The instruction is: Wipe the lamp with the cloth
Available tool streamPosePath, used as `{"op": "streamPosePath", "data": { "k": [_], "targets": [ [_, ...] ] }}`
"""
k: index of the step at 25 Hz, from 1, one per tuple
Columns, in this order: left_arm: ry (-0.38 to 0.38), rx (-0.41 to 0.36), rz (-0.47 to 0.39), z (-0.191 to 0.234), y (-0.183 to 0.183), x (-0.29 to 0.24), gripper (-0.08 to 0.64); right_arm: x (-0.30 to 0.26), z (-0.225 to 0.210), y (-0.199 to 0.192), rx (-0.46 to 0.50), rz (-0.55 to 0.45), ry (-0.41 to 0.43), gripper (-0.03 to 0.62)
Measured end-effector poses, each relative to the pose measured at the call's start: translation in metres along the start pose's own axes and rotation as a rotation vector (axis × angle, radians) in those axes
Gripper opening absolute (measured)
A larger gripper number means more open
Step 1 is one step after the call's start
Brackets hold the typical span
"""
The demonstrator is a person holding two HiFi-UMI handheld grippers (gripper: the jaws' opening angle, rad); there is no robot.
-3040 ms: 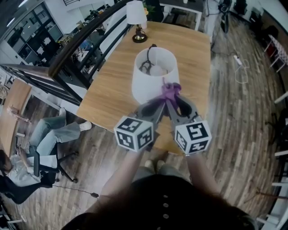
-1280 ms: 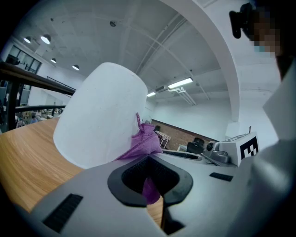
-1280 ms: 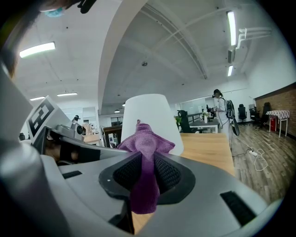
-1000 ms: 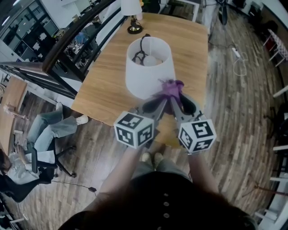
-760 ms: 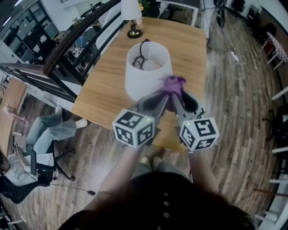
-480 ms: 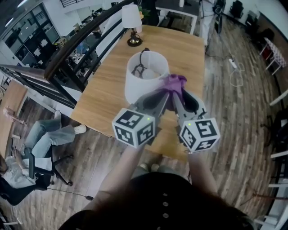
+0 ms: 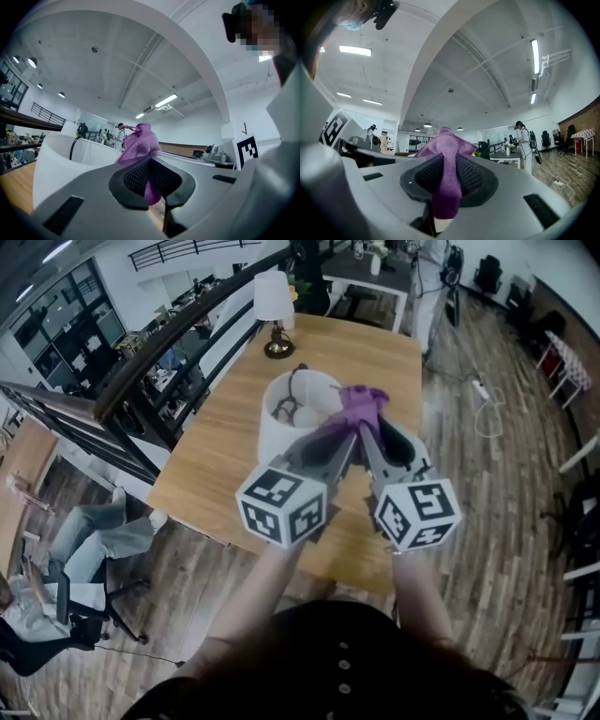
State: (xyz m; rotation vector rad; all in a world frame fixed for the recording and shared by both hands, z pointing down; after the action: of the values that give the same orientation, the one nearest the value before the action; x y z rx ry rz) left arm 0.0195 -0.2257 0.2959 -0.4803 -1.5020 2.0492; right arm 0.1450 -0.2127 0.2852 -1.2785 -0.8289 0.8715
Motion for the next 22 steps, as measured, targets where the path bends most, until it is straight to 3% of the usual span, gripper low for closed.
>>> {"op": "streamPosePath", "data": {
  "k": [11, 22],
  "targets": [
    [0.019, -0.015, 0.008, 0.002, -0.001, -0.008, 0.011, -0.016, -0.011, -0.014, -0.034, 0.039, 0.004, 0.086],
    [0.042, 0.023, 0.002, 0.004, -0.011, -0.002, 0.011, -0.021, -0.007, -0.025, -0.049, 0.075, 0.025, 0.086]
  ]
}}
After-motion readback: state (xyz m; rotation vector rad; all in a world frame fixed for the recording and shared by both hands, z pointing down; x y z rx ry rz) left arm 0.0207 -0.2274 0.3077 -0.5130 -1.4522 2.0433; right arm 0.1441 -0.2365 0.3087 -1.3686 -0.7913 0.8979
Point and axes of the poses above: the fingertips, and each gripper's own axes: x backward along the fingers, z to its left, y out of its top, the point moved 8 cm from there along x, backward along the fingers, and after that the axes turned 5 degrees about x, right-handed, at the moved point
